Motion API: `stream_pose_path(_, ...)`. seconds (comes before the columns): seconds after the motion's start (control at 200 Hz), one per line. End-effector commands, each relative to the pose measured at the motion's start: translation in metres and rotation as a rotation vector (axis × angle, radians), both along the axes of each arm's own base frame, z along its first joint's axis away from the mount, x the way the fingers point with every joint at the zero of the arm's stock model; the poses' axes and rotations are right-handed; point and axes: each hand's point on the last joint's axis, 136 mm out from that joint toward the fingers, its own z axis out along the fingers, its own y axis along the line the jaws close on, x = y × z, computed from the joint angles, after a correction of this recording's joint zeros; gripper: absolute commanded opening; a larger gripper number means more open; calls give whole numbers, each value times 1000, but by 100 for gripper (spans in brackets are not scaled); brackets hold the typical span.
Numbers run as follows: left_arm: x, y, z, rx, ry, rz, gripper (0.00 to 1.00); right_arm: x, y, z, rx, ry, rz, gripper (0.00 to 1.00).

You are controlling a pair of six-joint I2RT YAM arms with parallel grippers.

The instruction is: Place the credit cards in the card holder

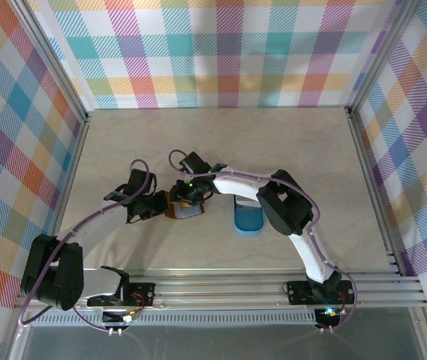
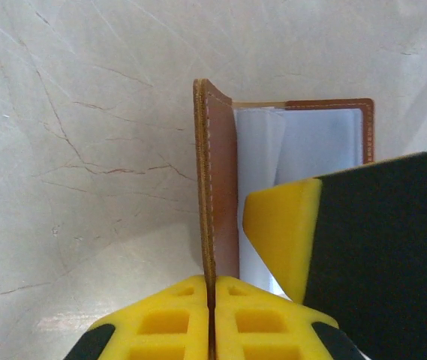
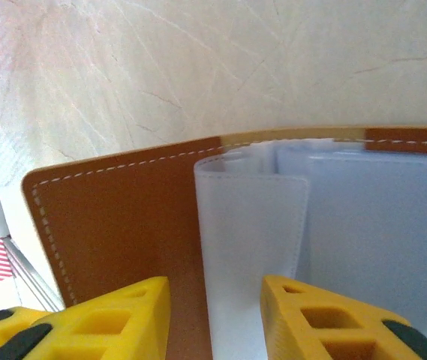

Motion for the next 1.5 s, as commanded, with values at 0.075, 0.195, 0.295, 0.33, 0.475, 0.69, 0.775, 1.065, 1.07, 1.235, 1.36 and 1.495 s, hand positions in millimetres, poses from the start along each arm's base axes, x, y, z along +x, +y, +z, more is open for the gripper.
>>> stream_pose_path(0.075,7,9,-6,50,-7,1,8,-4,2,19,38,-10,7,37)
stream_pose_path(0.195,7,10,-13,59,0,-5,8,-3,-1,8,6,-3,2,37)
stream_pose_path(0.295,10,9,-18,65,0,-17,7,-2,0,2,-2,8,3,37)
stream_pose_path(0.33,10,8,-20,64,0,-26,7,-1,0,0,-5,10,2,37)
stream_pose_path(0.475,21,4,-25,60,-17,-46,1,-1,0,-3,-14,11,5,37)
stream_pose_path(0.69,30,2,-35,66,-7,-53,0,3,-10,-10,-67,2,-17,37)
stream_pose_path(0.775,34,0,-36,67,-11,-62,0,5,-16,-17,-89,6,-31,36)
stream_pose_path(1.065,38,-3,-14,31,-57,-56,12,10,-26,-35,-148,14,-53,36)
stream_pose_path(1.07,39,-3,-13,30,-60,-55,13,10,-26,-35,-149,14,-53,36)
stream_pose_path(1.235,34,-1,5,8,-85,-26,25,12,-26,-40,-159,22,-63,36)
stream_pose_path(1.36,25,-2,14,-44,-85,6,20,13,-23,-40,-152,26,-67,36)
stream_pose_path(1.495,10,-15,12,-181,-58,36,5,14,-21,-39,-147,28,-70,36)
